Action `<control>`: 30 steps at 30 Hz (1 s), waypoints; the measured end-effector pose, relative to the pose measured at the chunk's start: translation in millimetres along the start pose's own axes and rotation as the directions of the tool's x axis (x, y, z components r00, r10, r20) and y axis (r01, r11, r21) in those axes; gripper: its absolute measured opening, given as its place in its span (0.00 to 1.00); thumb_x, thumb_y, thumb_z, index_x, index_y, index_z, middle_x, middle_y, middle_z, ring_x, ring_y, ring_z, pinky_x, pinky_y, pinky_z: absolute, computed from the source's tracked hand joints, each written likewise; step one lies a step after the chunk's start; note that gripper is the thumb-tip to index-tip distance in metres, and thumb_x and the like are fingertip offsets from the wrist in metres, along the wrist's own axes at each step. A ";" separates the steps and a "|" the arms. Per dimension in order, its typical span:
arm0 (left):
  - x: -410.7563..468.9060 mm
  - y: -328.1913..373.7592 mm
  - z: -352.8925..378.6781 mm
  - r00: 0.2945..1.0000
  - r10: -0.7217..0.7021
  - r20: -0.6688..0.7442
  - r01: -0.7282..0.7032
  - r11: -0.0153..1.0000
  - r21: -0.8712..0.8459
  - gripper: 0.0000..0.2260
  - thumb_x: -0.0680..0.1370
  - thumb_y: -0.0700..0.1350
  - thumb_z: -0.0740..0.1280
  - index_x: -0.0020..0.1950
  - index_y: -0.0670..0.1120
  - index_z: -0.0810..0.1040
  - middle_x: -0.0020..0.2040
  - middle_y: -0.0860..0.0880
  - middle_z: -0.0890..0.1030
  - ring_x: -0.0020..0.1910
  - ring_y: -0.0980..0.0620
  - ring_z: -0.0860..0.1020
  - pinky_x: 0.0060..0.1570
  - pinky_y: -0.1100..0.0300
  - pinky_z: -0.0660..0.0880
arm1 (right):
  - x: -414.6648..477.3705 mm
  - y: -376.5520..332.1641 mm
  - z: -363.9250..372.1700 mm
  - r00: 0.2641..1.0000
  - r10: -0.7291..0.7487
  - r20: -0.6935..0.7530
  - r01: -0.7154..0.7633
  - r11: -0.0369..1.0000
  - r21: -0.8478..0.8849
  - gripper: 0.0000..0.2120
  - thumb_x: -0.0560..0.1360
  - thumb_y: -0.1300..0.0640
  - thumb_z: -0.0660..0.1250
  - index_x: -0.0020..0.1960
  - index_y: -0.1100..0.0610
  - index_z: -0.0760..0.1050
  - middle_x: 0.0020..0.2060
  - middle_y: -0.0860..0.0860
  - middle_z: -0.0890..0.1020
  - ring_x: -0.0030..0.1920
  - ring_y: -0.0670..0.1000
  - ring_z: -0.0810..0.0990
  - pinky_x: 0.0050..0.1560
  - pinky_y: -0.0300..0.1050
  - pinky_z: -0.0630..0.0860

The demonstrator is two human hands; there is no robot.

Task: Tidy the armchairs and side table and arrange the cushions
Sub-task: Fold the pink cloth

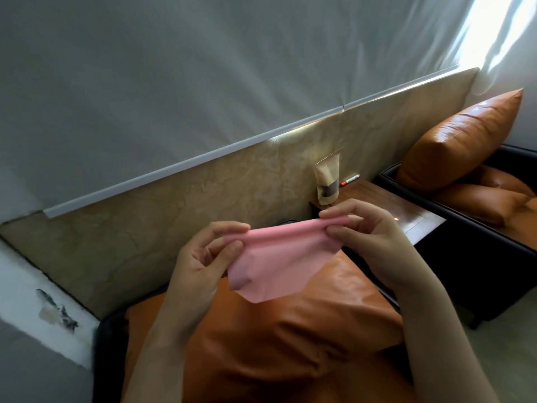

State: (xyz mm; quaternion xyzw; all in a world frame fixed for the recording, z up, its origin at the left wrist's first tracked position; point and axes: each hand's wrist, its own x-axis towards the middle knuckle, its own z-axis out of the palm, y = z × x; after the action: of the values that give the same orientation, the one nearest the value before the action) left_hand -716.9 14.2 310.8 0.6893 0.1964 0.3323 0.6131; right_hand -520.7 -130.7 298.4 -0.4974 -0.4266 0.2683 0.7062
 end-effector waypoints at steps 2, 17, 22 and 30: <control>3.8 -0.5 -1.7 1.000 0.005 -0.023 -0.005 1.000 -0.008 0.07 0.72 0.43 0.66 0.47 0.50 0.82 0.47 0.52 0.83 0.45 0.54 0.81 0.39 0.59 0.79 | 5.3 2.0 -1.0 1.000 0.001 -0.009 -0.001 1.000 0.002 0.10 0.68 0.62 0.70 0.46 0.51 0.84 0.38 0.54 0.84 0.39 0.51 0.82 0.43 0.43 0.79; 44.9 -9.2 -17.5 0.989 0.033 -0.145 -0.038 0.999 -0.026 0.08 0.70 0.44 0.66 0.45 0.51 0.82 0.45 0.52 0.83 0.42 0.50 0.83 0.38 0.63 0.80 | 45.1 13.4 6.5 0.999 -0.036 -0.030 0.037 0.999 0.015 0.10 0.69 0.60 0.71 0.49 0.53 0.84 0.39 0.63 0.84 0.41 0.60 0.85 0.46 0.51 0.81; 54.4 -13.5 -20.0 0.996 -0.012 -0.090 0.003 0.996 -0.094 0.08 0.71 0.45 0.65 0.44 0.52 0.83 0.45 0.51 0.83 0.43 0.49 0.83 0.42 0.59 0.81 | 50.2 16.1 1.8 0.999 -0.009 -0.041 0.009 1.000 0.018 0.12 0.69 0.65 0.67 0.46 0.53 0.84 0.41 0.60 0.85 0.43 0.56 0.85 0.44 0.42 0.80; 54.4 -13.2 -11.3 0.990 0.029 -0.139 -0.025 0.999 0.035 0.08 0.71 0.45 0.67 0.49 0.47 0.79 0.41 0.50 0.85 0.38 0.53 0.83 0.37 0.65 0.79 | 46.8 18.0 0.7 0.998 -0.013 -0.062 0.006 0.994 -0.113 0.07 0.69 0.53 0.73 0.46 0.52 0.83 0.41 0.59 0.85 0.44 0.58 0.85 0.46 0.44 0.80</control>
State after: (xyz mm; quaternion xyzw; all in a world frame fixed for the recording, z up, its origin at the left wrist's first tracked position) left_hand -684.8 61.5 310.1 0.6769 0.2350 0.3848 0.5818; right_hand -497.5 -86.3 297.4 -0.5425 -0.4210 0.2249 0.6913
